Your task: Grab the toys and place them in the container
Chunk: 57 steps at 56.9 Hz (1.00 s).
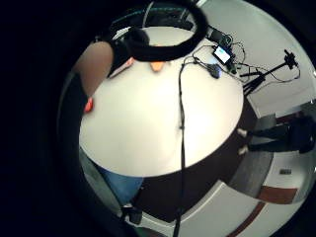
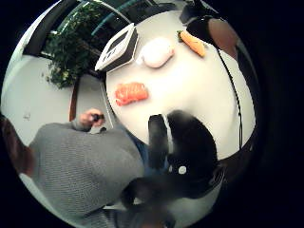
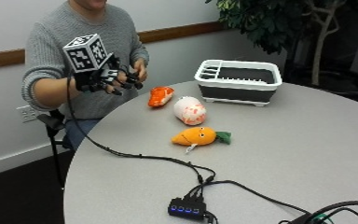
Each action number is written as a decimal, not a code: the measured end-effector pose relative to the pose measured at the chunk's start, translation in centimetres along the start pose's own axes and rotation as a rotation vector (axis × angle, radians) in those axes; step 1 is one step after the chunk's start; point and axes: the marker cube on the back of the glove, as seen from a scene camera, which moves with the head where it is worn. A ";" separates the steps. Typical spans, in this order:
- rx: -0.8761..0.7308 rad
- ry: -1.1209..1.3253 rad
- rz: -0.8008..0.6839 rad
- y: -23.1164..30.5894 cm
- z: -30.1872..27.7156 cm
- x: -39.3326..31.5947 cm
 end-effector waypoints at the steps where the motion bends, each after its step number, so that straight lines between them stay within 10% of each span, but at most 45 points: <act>1: -0.003 0.004 0.003 -0.3 0.0 0.0; 35: -0.179 0.036 0.237 -24.3 6.9 3.2; 50: -0.337 0.110 0.316 -25.9 17.2 4.7; 57: -0.129 0.146 0.320 -25.2 19.7 4.3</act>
